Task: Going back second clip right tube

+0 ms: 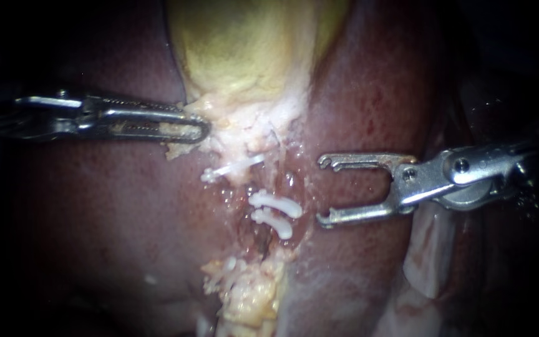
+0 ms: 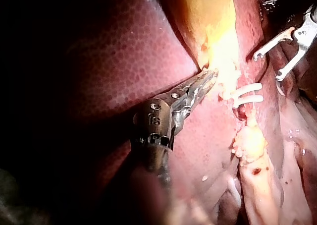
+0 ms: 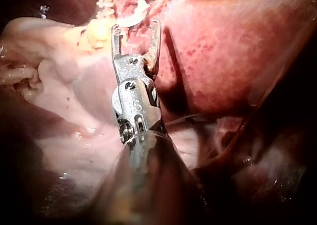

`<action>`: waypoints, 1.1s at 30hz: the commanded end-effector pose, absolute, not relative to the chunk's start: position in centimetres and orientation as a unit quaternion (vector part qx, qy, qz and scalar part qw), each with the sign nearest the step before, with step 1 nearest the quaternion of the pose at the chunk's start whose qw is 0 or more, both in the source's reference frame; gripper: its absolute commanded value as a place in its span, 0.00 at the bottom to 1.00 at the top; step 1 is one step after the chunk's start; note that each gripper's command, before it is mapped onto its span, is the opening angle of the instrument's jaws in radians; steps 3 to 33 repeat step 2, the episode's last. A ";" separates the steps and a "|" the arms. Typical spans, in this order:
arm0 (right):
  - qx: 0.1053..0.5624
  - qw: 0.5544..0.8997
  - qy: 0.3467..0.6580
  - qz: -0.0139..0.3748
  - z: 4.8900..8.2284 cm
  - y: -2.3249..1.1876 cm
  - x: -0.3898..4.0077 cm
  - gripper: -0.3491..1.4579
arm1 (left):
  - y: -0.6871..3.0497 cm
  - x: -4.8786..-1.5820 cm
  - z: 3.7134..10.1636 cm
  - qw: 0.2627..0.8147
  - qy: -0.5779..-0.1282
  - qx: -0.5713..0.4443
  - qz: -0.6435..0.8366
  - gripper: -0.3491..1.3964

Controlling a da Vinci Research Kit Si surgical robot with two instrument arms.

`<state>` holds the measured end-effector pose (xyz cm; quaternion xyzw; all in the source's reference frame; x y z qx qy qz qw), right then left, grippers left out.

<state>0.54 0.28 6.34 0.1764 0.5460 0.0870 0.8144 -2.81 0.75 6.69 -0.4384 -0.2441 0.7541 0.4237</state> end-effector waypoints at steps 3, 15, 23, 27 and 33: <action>0.176 0.814 0.546 0.087 6.34 0.28 0.54 0.47 | 0.75 -2.81 6.69 0.423 -0.245 -0.439 0.754 0.00; 0.176 0.814 0.546 0.087 6.34 0.28 0.54 0.47 | 0.75 -2.81 6.69 0.423 -0.245 -0.439 0.754 0.00; 0.176 0.814 0.546 0.087 6.34 0.28 0.54 0.47 | 0.75 -2.81 6.69 0.423 -0.245 -0.439 0.754 0.00; 0.176 0.814 0.546 0.087 6.34 0.28 0.54 0.47 | 0.75 -2.81 6.69 0.423 -0.245 -0.439 0.754 0.00; 0.176 0.814 0.546 0.087 6.34 0.28 0.54 0.47 | 0.75 -2.81 6.69 0.423 -0.245 -0.439 0.754 0.00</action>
